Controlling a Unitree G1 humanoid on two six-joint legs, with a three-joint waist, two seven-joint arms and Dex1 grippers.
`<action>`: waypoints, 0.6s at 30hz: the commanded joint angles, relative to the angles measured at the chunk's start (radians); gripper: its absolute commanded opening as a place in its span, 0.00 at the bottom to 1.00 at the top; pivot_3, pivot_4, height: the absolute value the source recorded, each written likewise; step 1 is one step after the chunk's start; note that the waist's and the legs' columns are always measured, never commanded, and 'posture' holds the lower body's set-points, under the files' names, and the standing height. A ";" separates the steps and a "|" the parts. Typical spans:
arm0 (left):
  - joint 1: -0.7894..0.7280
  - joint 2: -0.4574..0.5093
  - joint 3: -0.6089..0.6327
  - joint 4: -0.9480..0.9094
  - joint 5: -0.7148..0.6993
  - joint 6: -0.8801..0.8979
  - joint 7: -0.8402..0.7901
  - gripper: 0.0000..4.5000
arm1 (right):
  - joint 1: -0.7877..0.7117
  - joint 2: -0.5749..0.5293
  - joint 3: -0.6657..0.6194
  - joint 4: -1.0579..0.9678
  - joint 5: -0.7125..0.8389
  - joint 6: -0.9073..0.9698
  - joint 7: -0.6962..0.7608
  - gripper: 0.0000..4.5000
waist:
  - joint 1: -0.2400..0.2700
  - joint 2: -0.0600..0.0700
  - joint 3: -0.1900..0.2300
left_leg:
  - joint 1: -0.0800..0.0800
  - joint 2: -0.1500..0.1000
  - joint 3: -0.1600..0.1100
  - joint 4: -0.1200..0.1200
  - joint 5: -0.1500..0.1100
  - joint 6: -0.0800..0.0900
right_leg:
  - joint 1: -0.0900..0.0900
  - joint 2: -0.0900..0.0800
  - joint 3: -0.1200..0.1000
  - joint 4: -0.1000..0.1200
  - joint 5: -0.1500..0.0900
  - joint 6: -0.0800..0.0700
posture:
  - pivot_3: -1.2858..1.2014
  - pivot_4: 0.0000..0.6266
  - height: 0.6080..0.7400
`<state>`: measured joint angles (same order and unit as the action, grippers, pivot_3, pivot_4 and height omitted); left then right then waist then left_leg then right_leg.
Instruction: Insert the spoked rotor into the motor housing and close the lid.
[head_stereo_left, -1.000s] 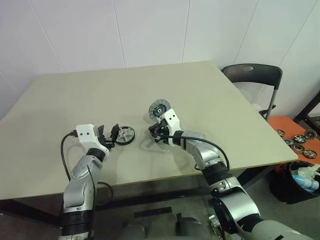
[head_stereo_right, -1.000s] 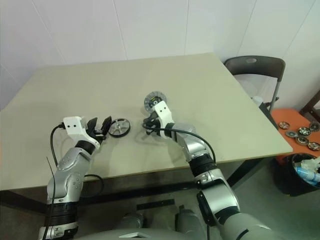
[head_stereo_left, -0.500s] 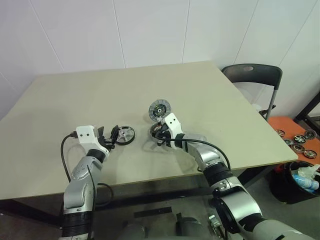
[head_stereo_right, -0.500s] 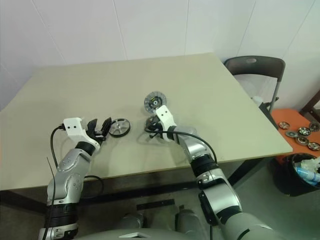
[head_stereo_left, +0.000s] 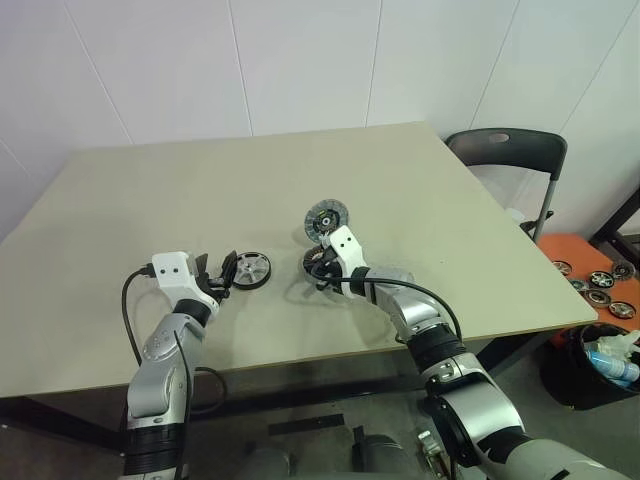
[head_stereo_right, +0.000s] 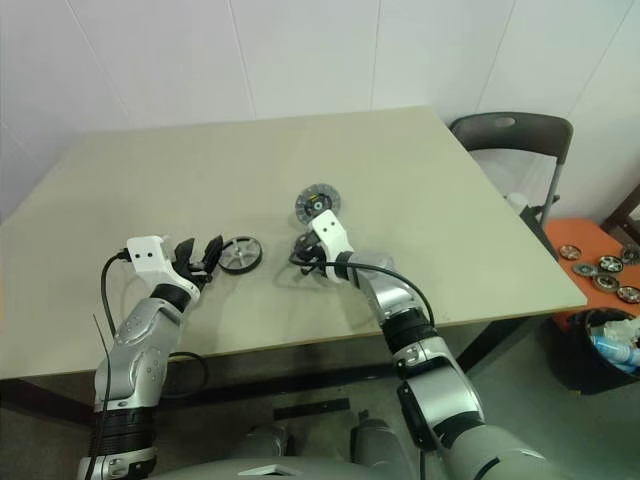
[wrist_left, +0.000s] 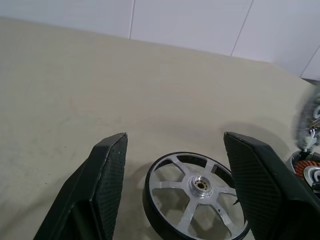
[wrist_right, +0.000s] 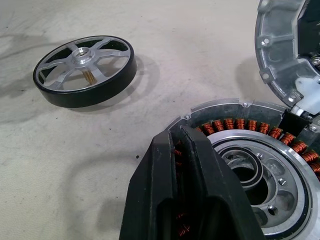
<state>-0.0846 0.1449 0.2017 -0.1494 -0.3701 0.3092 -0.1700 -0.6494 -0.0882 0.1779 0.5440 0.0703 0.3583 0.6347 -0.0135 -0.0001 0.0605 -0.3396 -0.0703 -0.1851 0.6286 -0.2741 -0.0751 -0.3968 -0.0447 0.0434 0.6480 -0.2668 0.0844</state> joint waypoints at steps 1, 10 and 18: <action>-0.006 0.001 0.003 -0.040 0.003 -0.019 0.001 0.72 | -0.030 -0.006 -0.016 -0.009 -0.003 -0.007 -0.020 0.17 | 0.000 0.000 0.000 | 0.000 0.000 0.000 0.000 0.000 0.000 | 0.000 0.000 0.000 0.000 0.000 0.000 | 0.52 0.00 1.00; -0.006 0.002 0.002 -0.041 0.002 -0.015 -0.001 0.72 | -0.021 0.000 -0.024 -0.030 0.017 -0.006 -0.013 0.17 | 0.000 0.000 0.000 | 0.000 0.000 0.000 0.000 0.000 0.000 | 0.000 0.000 0.000 0.000 0.000 0.000 | 0.52 0.00 1.00; -0.014 0.004 0.003 -0.035 0.001 -0.014 -0.001 0.72 | -0.025 0.008 -0.052 -0.044 0.057 -0.035 -0.002 0.17 | 0.000 0.000 0.000 | -0.001 0.000 0.000 0.000 0.000 0.000 | -0.001 0.000 0.000 0.000 0.000 0.000 | 0.52 0.00 1.00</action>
<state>-0.0844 0.1449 0.2017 -0.1506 -0.3701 0.3095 -0.1701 -0.6477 -0.0874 0.1473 0.5445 0.1032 0.3579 0.6265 -0.0138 -0.0001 0.0605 -0.3402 -0.0703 -0.1851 0.6282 -0.2742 -0.0750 -0.3976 -0.0447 0.0435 0.6478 -0.2668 0.0845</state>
